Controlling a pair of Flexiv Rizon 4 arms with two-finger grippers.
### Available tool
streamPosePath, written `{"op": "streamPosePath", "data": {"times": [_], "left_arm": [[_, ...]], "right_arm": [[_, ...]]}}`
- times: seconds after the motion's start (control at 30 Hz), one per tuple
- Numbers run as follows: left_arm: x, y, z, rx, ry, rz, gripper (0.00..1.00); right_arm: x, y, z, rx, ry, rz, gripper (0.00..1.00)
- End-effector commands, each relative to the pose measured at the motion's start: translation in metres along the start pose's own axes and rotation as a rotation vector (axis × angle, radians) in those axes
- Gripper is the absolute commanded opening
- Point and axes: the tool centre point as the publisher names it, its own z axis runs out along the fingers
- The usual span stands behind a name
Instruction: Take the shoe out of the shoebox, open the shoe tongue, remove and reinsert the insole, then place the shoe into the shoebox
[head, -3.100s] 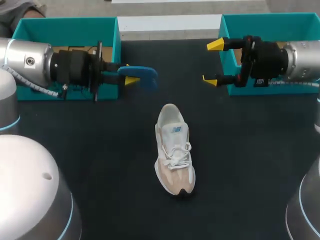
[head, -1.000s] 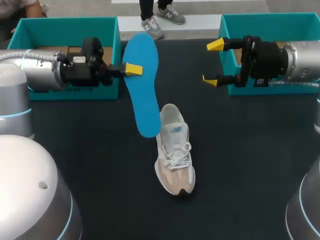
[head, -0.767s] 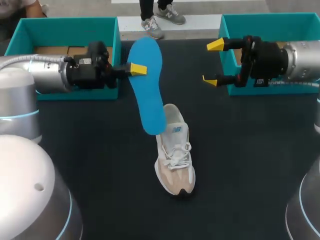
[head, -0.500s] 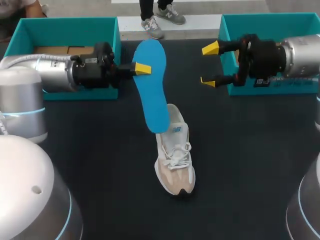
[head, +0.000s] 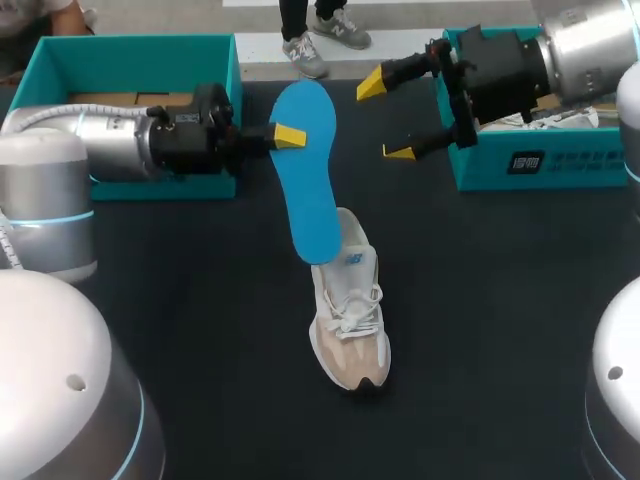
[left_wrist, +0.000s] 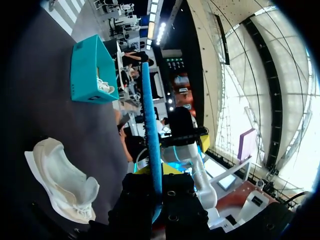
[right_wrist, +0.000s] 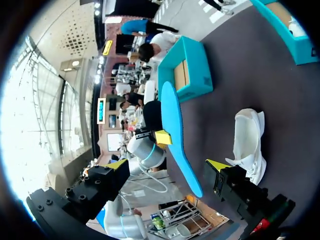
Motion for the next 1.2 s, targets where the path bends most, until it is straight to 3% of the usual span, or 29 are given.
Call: {"op": "streamPosePath", "data": {"times": [0.03, 0.2, 0.23, 0.3, 0.4, 0.47, 0.57, 1.2], "left_arm": [[-0.001, 0.001, 0.000, 0.000, 0.001, 0.001, 0.00], [-0.001, 0.001, 0.000, 0.000, 0.001, 0.001, 0.00], [-0.001, 0.001, 0.000, 0.000, 0.001, 0.001, 0.00], [-0.001, 0.001, 0.000, 0.000, 0.001, 0.001, 0.00], [-0.001, 0.001, 0.000, 0.000, 0.001, 0.001, 0.00], [-0.001, 0.001, 0.000, 0.000, 0.001, 0.001, 0.00], [-0.001, 0.001, 0.000, 0.000, 0.001, 0.001, 0.00], [-0.001, 0.001, 0.000, 0.000, 0.001, 0.001, 0.00]], "right_arm": [[0.003, -0.004, -0.003, -0.011, -0.079, 0.003, 1.00], [0.003, -0.004, -0.003, -0.011, -0.079, 0.003, 1.00], [0.003, -0.002, 0.003, 0.033, -0.141, -0.027, 1.00], [0.005, 0.000, 0.009, -0.003, -0.294, -0.106, 1.00], [0.015, -0.001, 0.020, -0.064, -0.678, -0.170, 1.00], [0.018, -0.002, 0.024, -0.127, -0.730, -0.237, 1.00], [0.023, -0.004, 0.030, -0.162, -0.897, -0.258, 1.00], [0.022, -0.005, 0.036, -0.168, -0.923, -0.265, 1.00]]}}
